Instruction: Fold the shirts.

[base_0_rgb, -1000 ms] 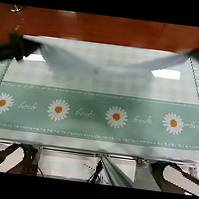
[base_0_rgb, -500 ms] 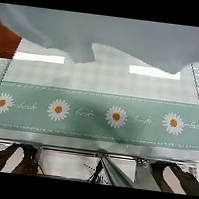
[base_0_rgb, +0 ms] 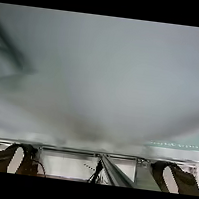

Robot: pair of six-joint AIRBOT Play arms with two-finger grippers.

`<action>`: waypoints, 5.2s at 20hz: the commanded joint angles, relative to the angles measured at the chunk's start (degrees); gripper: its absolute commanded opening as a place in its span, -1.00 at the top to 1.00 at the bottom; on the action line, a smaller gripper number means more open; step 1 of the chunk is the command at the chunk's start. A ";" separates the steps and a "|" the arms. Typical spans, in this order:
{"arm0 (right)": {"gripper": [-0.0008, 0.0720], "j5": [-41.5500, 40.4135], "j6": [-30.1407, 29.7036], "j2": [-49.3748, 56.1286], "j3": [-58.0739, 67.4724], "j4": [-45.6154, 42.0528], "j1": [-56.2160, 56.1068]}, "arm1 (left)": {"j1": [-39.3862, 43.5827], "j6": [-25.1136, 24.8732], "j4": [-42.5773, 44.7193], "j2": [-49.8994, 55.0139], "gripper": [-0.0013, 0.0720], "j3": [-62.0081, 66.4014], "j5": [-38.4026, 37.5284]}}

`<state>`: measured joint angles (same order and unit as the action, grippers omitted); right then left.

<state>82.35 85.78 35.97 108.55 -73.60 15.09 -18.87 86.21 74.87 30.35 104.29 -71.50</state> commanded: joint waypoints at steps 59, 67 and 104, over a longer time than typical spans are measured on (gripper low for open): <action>-0.74 -1.27 -7.10 70.23 -18.23 12.37 -1.73 | 7.91 -3.85 -7.61 58.88 -0.96 -39.56 3.15; -0.74 -4.26 -8.35 49.90 -33.57 12.79 3.08 | 2.05 -5.97 -3.74 41.97 -0.96 -48.87 -0.68; -0.74 -11.65 -2.54 12.48 -79.34 7.23 22.62 | 1.27 -21.24 -29.53 31.39 0.90 -85.50 8.00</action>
<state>66.81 78.39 48.40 29.98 -54.78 33.54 -17.91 65.43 46.22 61.65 18.74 -63.88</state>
